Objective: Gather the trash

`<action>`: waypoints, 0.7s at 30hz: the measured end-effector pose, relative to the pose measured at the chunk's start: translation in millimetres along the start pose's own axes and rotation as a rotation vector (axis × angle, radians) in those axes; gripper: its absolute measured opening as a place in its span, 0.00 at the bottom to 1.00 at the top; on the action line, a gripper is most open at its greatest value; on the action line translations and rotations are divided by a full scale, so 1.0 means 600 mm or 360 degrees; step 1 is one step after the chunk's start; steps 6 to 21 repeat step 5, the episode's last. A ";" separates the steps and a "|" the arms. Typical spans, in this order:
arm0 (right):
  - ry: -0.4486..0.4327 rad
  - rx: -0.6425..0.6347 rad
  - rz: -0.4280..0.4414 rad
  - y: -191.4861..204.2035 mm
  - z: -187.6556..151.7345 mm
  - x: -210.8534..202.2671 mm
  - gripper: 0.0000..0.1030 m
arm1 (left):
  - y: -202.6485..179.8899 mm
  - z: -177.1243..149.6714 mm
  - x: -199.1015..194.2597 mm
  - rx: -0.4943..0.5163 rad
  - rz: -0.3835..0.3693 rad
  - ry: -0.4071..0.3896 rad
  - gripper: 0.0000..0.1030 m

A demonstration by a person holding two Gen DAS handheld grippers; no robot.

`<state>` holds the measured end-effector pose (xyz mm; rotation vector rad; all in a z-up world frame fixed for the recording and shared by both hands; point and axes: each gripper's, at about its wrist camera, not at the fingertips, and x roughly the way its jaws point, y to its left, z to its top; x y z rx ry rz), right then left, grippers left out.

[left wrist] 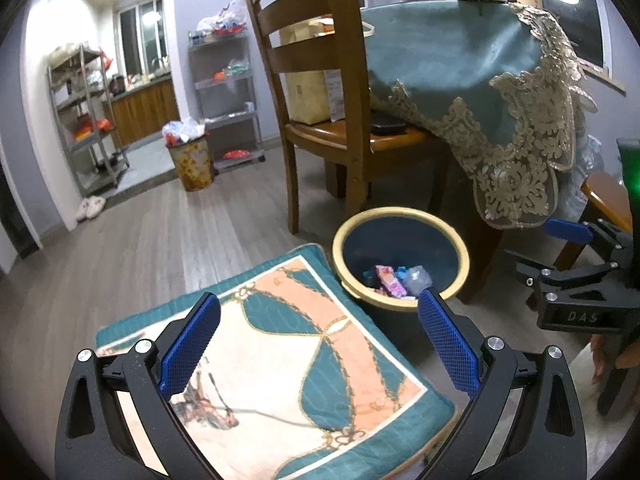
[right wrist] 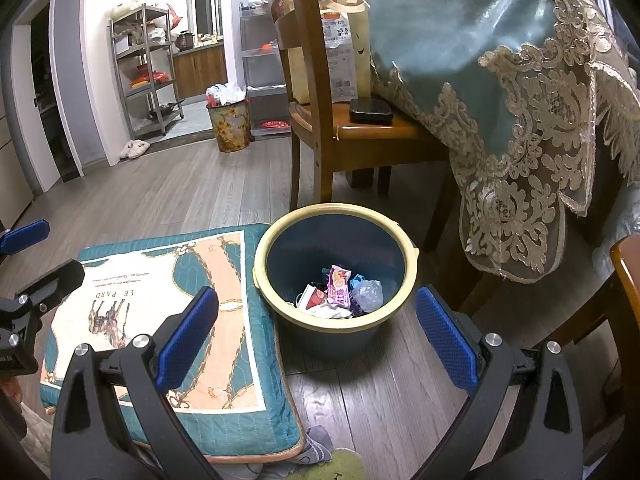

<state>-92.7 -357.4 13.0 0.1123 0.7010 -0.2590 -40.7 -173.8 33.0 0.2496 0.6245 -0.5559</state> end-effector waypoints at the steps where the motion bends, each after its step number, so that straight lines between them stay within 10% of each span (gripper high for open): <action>1: 0.0003 0.0000 0.0000 0.000 0.001 0.001 0.94 | 0.002 0.001 0.002 -0.0013 -0.0006 0.0007 0.95; 21: 0.0013 0.0002 -0.0003 0.001 0.000 0.003 0.94 | 0.004 0.000 0.002 -0.0017 0.0004 0.0003 0.95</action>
